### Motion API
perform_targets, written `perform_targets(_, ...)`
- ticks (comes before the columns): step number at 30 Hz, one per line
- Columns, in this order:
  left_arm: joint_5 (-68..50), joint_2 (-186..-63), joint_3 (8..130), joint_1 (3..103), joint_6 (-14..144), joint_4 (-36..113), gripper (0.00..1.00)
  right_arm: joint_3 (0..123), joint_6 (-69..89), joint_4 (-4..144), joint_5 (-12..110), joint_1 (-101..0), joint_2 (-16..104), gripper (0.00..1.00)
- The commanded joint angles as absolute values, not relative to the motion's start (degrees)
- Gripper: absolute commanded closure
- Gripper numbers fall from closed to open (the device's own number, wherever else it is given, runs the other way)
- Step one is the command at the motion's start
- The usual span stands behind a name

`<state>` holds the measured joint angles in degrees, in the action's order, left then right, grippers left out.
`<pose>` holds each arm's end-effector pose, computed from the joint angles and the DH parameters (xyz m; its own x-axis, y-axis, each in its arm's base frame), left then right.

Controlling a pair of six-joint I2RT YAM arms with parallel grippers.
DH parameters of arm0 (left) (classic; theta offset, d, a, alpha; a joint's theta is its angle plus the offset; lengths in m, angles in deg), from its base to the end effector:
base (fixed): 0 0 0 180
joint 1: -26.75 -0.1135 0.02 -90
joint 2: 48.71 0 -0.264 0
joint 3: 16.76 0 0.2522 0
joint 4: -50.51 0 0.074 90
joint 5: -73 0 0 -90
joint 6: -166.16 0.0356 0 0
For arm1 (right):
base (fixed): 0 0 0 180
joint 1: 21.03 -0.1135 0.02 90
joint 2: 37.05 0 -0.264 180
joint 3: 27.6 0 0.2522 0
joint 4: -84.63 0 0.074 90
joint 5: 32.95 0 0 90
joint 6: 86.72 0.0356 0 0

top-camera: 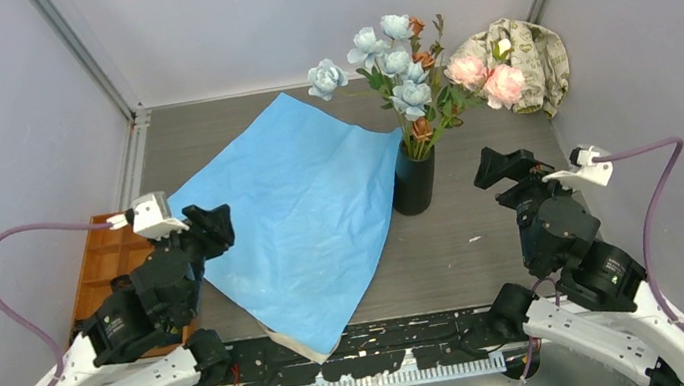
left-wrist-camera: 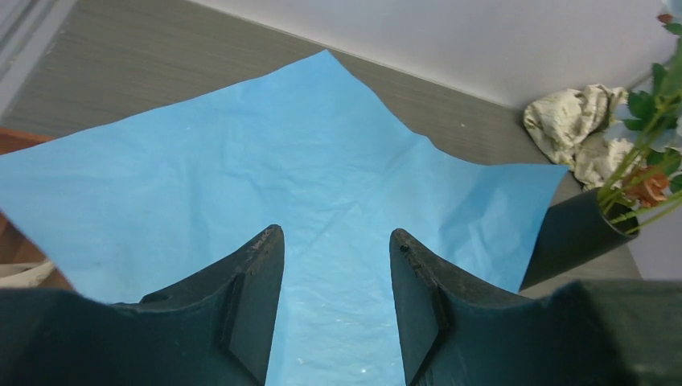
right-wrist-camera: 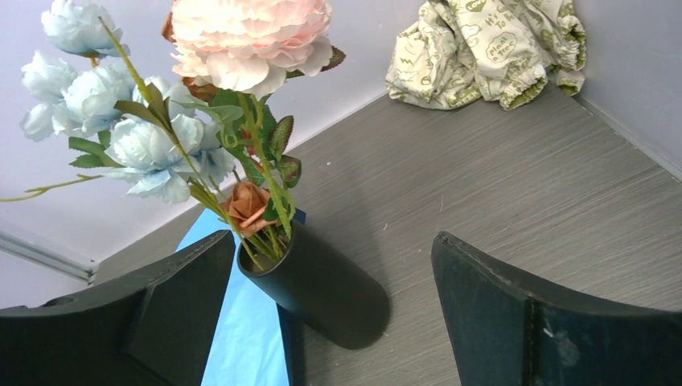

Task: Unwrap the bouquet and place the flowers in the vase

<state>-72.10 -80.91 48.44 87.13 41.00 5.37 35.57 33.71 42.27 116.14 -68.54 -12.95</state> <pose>0.0750 -0.0728 0.3717 -0.1432 -0.4148 -0.8986 0.0228 0.9063 -0.4220 0.0677 0.0287 0.3750 0.0678 0.4592 -0.8858 0.1919 0.8652 0.4632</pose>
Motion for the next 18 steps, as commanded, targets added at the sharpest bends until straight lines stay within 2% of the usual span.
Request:
perform_targets(1, -78.5, -78.7, 49.9, 87.3, 35.8, -4.6, 0.48, 37.6, 35.5, 40.9, 119.9, -68.5, -14.5, 0.03)
perform_targets(9, -79.2, -76.9, 49.8, 87.4, 31.9, -10.9, 0.48, 36.9, 36.8, 39.2, 121.1, -68.5, -17.6, 0.03)
perform_targets(14, -80.0, -76.4, 49.7, 87.4, 31.8, -11.8, 0.48, 39.4, 43.0, 30.8, 129.1, -68.5, -15.9, 0.02)
perform_targets(18, -81.2, -75.8, 49.6, 87.3, 31.2, -13.0, 0.48, 39.0, 44.8, 29.9, 130.4, -68.5, -17.7, 0.01)
